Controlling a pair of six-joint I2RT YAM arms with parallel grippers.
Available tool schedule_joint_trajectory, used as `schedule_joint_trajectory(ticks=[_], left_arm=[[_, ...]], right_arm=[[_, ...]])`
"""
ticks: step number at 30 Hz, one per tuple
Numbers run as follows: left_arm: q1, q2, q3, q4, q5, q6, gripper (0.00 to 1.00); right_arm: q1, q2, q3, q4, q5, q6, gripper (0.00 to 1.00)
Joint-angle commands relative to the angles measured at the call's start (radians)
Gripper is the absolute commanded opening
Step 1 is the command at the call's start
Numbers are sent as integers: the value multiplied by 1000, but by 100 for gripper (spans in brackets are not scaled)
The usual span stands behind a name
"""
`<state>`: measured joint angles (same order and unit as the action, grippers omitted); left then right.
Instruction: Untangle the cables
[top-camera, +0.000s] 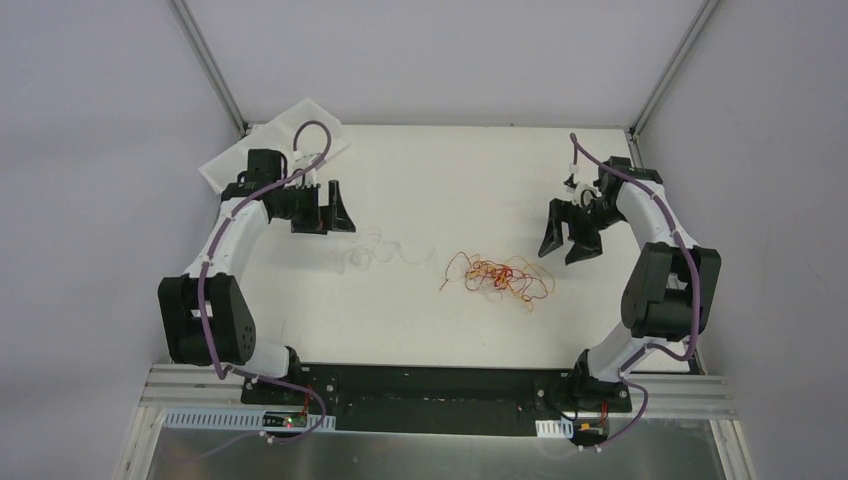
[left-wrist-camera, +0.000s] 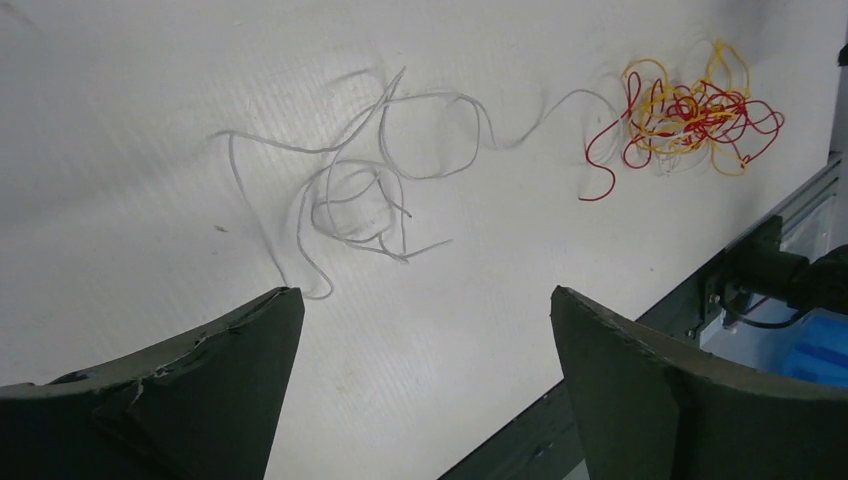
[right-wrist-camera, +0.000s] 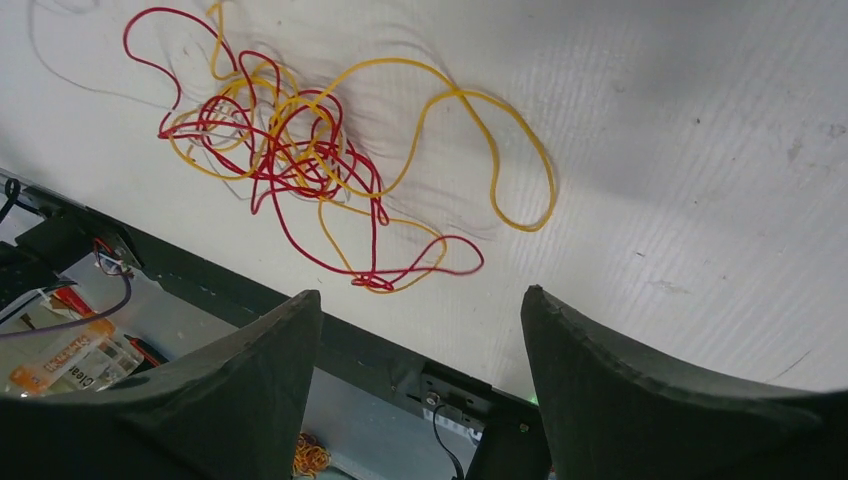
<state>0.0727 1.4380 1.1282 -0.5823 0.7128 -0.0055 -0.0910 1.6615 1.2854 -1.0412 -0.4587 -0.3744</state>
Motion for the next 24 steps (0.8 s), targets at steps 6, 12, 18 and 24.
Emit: schedule_joint_trajectory(ticks=[6,12,18,24], left_arm=[[-69,183,96,-16,-145,48,90],[-68,269,96,-16,-195,31,72],[-68,234,-3,-16,-245,65,76],[-124,239,-53,26,-244,56,79]], right_arm=[[191,32,111,45,-1,73,75],[370,101,150,133,70,137,75],[484,201,148,176,161,157,72],[511,262,111,210,224,183,69]])
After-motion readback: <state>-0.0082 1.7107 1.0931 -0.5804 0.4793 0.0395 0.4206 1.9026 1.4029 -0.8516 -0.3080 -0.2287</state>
